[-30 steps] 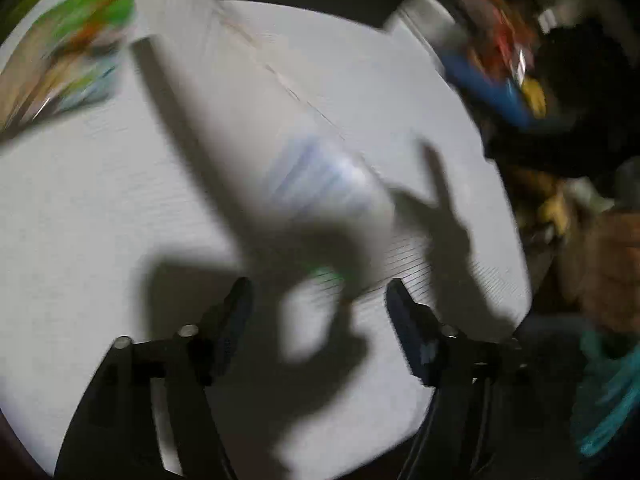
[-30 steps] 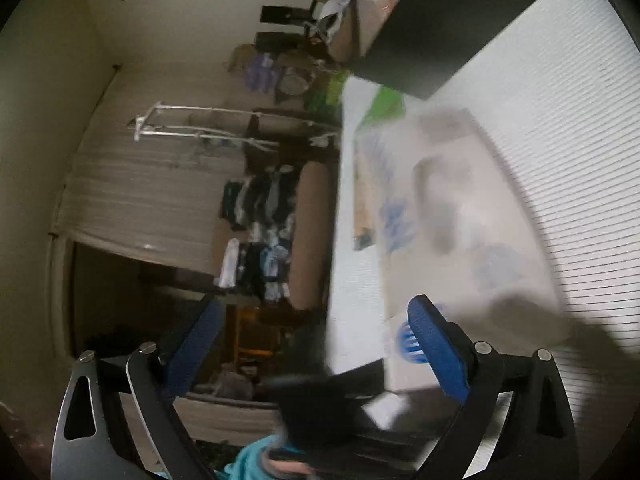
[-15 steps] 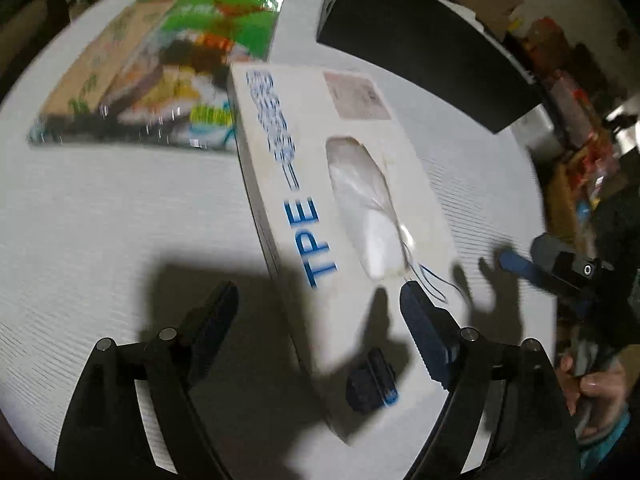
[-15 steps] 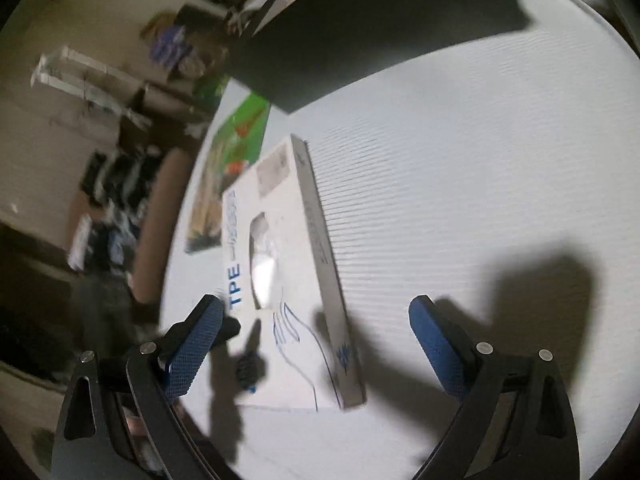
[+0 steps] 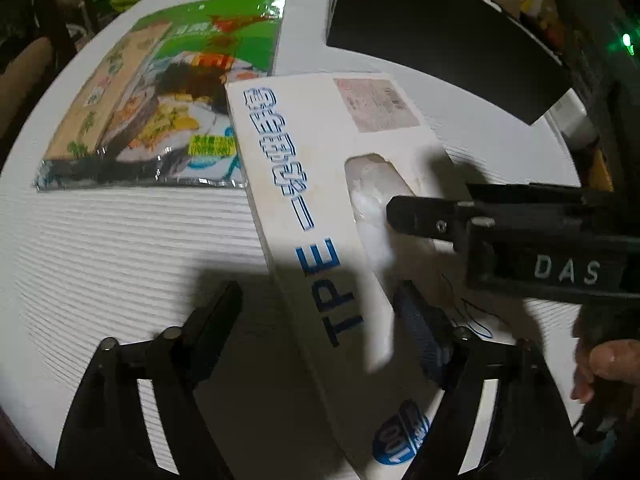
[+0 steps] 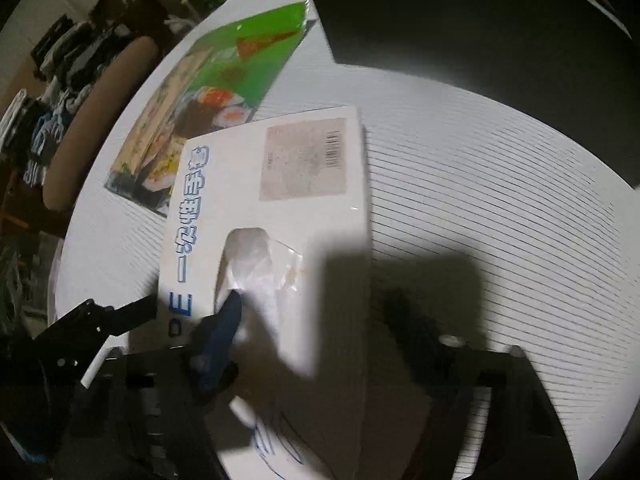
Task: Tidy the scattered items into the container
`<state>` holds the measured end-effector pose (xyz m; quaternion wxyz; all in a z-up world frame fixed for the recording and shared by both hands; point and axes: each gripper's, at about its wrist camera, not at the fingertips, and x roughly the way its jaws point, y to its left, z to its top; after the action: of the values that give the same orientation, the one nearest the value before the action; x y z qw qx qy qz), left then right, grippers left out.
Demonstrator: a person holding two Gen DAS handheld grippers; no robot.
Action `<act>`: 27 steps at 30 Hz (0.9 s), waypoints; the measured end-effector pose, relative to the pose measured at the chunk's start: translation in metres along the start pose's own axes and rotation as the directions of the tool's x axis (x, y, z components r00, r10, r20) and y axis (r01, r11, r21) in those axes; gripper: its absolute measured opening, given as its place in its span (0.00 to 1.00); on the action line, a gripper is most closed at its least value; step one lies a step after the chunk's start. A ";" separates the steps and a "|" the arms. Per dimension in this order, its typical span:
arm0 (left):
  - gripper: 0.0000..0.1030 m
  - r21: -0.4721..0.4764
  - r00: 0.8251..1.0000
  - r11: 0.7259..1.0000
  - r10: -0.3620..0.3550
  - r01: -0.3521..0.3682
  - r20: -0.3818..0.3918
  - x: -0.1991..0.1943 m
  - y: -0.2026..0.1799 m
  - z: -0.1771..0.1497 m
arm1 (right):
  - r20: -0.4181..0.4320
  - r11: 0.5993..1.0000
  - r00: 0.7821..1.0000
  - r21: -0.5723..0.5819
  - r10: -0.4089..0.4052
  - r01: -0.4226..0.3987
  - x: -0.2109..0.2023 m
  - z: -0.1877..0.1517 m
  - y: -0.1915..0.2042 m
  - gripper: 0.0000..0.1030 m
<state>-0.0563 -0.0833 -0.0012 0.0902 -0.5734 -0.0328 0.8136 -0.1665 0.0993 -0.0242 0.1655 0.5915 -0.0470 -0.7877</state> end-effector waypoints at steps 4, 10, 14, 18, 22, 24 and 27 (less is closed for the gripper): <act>0.62 0.007 1.000 1.000 0.014 -0.014 0.017 0.002 -0.002 0.007 | 0.017 0.999 0.999 0.027 0.043 -0.044 0.000 -0.003 -0.007 0.47; 0.53 0.006 1.000 1.000 -0.025 0.025 0.004 -0.003 -0.006 0.008 | 0.022 0.989 0.995 0.112 0.098 -0.100 -0.009 -0.013 -0.023 0.47; 0.52 0.040 0.996 0.998 -0.041 0.038 0.077 -0.030 -0.018 0.011 | 0.092 0.981 0.988 0.142 0.121 -0.133 -0.036 -0.024 -0.028 0.47; 0.52 0.054 0.976 0.997 -0.065 0.055 0.210 -0.076 -0.030 0.025 | 0.230 0.974 0.963 0.138 0.142 -0.177 -0.079 -0.027 -0.024 0.47; 0.52 0.086 0.957 0.994 -0.087 0.066 0.278 -0.110 -0.042 0.066 | 0.317 0.970 0.935 0.126 0.161 -0.210 -0.120 -0.006 -0.028 0.47; 0.52 0.120 0.956 0.991 -0.089 0.057 0.280 -0.117 -0.051 0.106 | 0.342 0.964 0.922 0.127 0.180 -0.235 -0.139 0.019 -0.037 0.47; 0.52 0.144 0.954 0.987 -0.105 0.066 0.280 -0.121 -0.059 0.173 | 0.366 0.957 0.910 0.132 0.196 -0.259 -0.163 0.070 -0.056 0.47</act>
<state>-0.1733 -0.0388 0.1789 0.1577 -0.4402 -0.0163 0.8838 -0.2040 0.1946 0.1304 0.1920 0.4454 -0.2143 -0.8478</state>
